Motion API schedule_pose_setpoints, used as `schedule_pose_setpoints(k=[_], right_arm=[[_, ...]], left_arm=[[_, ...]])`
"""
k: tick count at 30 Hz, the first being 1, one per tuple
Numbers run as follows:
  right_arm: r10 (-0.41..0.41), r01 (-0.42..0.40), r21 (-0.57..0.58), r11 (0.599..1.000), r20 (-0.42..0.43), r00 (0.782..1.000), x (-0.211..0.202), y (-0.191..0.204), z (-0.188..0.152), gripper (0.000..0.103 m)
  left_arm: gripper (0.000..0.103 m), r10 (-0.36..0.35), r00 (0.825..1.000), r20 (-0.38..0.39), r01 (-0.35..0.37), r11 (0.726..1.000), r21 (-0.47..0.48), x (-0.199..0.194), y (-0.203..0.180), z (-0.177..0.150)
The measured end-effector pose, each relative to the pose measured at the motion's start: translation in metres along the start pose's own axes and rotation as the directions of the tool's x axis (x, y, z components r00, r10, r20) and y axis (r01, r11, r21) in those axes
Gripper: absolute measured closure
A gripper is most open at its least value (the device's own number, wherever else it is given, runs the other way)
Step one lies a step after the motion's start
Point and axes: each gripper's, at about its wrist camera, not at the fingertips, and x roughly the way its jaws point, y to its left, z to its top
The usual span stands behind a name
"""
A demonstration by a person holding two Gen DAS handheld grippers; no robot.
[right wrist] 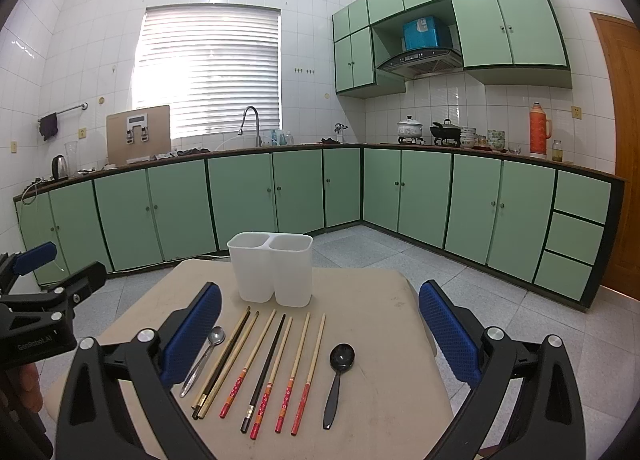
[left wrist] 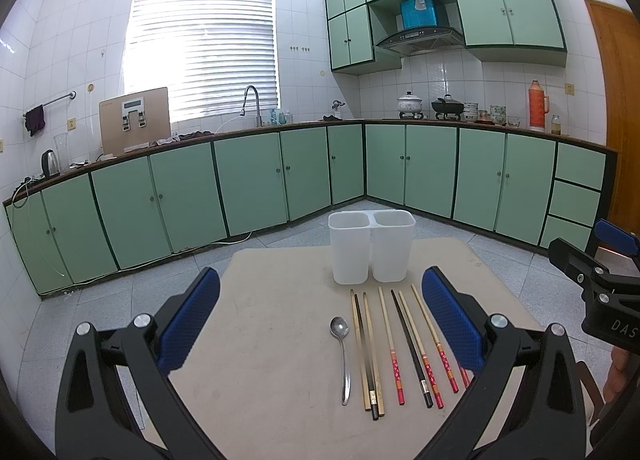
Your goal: Organize utensils
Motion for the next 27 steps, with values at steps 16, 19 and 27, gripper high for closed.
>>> schedule_pose_setpoints(k=[16, 19, 27], right_arm=[[0.000, 0.000, 0.000, 1.000, 0.000, 1.000, -0.0003, -0.0004, 0.0004, 0.006], [0.000, 0.000, 0.000, 1.000, 0.000, 1.000, -0.0008, -0.0001, 0.0007, 0.006], [0.000, 0.000, 0.001, 1.000, -0.001, 1.000, -0.0022, 0.0003, 0.0020, 0.006]], left_arm=[[0.005, 0.000, 1.000, 0.000, 0.000, 1.000, 0.001, 0.0000, -0.0004, 0.0000], [0.005, 0.001, 1.000, -0.001, -0.001, 1.000, 0.000, 0.0004, -0.0003, -0.0001], [0.005, 0.001, 1.000, 0.000, -0.001, 1.000, 0.001, 0.0004, 0.0007, -0.0005]])
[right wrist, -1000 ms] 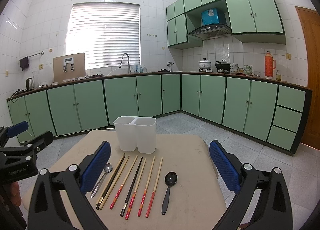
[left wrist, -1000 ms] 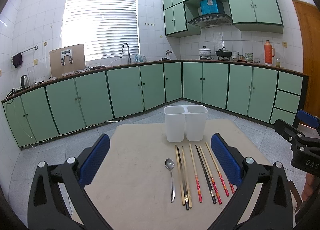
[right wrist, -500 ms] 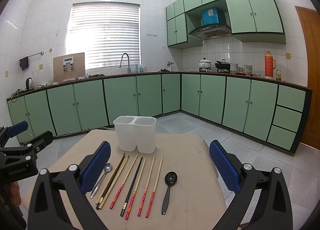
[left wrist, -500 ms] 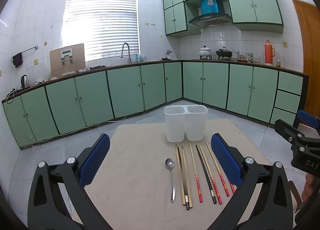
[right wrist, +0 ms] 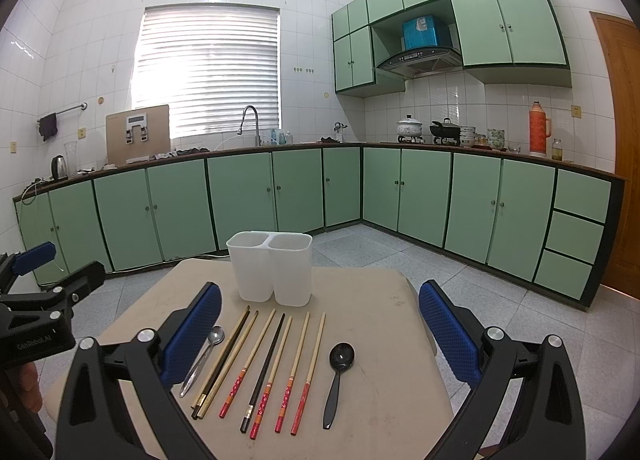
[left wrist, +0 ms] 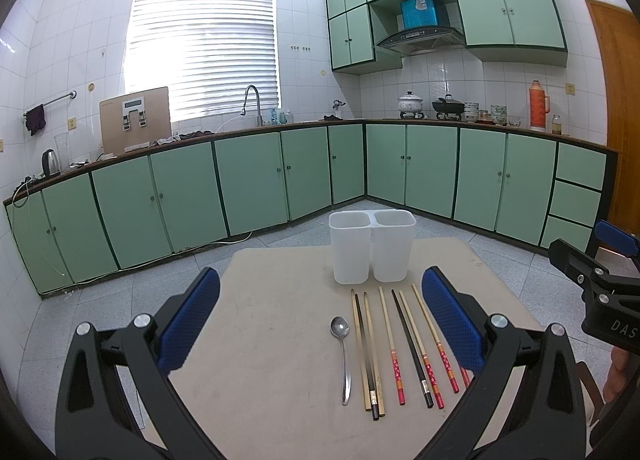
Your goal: Organize utensils
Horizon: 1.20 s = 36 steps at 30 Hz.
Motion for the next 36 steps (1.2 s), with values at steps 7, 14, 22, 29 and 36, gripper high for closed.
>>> schedule_pose_setpoints(k=[7, 14, 22, 29, 36], right_arm=[[0.000, 0.000, -0.001, 1.000, -0.002, 1.000, -0.002, 0.000, 0.001, 0.006], [0.000, 0.000, -0.002, 1.000, -0.011, 1.000, 0.006, -0.004, -0.004, 0.006], [-0.042, 0.042, 0.006, 0.999, -0.098, 0.994, 0.037, -0.017, -0.015, 0.006], [-0.072, 0.074, -0.002, 0.997, -0.273, 0.959, 0.092, -0.029, -0.036, 0.010], [-0.031, 0.043, 0.020, 0.999, -0.412, 0.911, 0.143, -0.033, -0.052, 0.017]], left_arm=[[0.005, 0.000, 1.000, 0.000, 0.000, 1.000, 0.000, 0.000, 0.000, 0.000], [0.005, 0.001, 1.000, -0.009, -0.001, 1.000, -0.004, 0.002, 0.002, -0.002], [0.005, 0.033, 0.995, -0.090, -0.035, 0.999, -0.013, 0.036, 0.018, -0.010], [0.005, 0.072, 0.973, -0.220, -0.074, 0.997, -0.003, 0.090, 0.034, -0.025], [0.005, 0.048, 0.931, -0.361, -0.050, 0.999, 0.005, 0.151, 0.032, -0.039]])
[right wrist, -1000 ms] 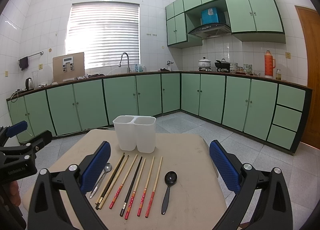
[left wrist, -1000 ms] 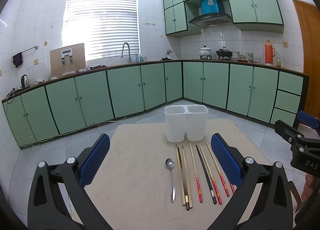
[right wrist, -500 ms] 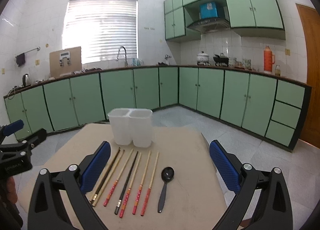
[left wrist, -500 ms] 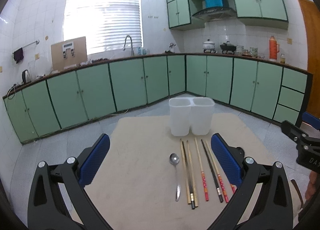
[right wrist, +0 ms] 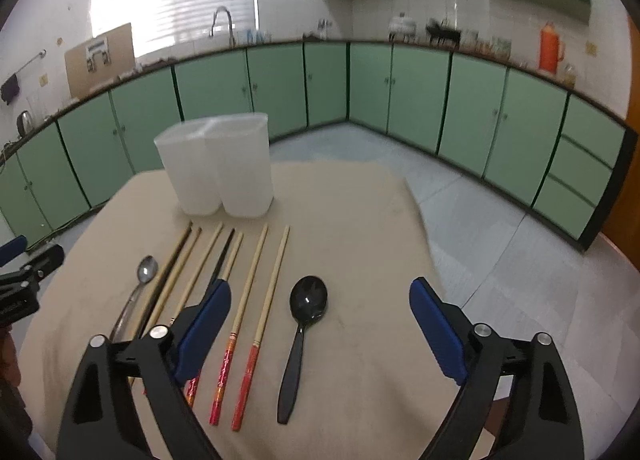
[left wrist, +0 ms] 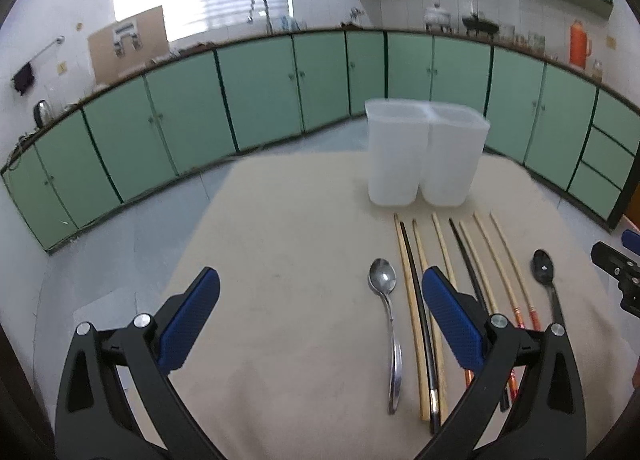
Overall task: Organize utensils
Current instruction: 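Grasp the silver spoon with the left tool while the right tool grasps the black spoon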
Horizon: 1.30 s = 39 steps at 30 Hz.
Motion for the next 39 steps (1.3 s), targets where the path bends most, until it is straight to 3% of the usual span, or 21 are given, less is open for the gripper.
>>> schedule_pose_setpoints(k=[6, 15, 31, 33, 39], right_arm=[[0.027, -0.028, -0.003, 1.000, -0.098, 0.995, 0.040, 0.006, 0.001, 0.021], [0.016, -0.007, 0.045, 0.999, -0.200, 0.980, 0.081, -0.001, 0.001, 0.029], [-0.003, 0.010, 0.028, 1.000, -0.224, 0.975, 0.093, -0.002, 0.003, 0.033], [-0.011, 0.017, 0.025, 1.000, -0.234, 0.972, 0.094, -0.002, 0.003, 0.033], [-0.030, 0.037, 0.022, 0.999, -0.255, 0.967, 0.099, 0.001, 0.006, 0.038]], left_arm=[[0.005, -0.005, 0.994, -0.113, 0.009, 0.999, 0.035, 0.048, -0.016, -0.001], [0.005, -0.008, 0.980, -0.198, 0.014, 1.000, 0.026, 0.092, -0.023, -0.001], [0.006, -0.020, 0.965, -0.261, 0.021, 1.000, 0.003, 0.124, -0.018, 0.003], [0.010, -0.029, 0.963, -0.266, 0.029, 1.000, -0.003, 0.125, -0.018, 0.005], [0.037, -0.083, 0.959, -0.271, 0.078, 0.997, -0.028, 0.117, -0.022, 0.005]])
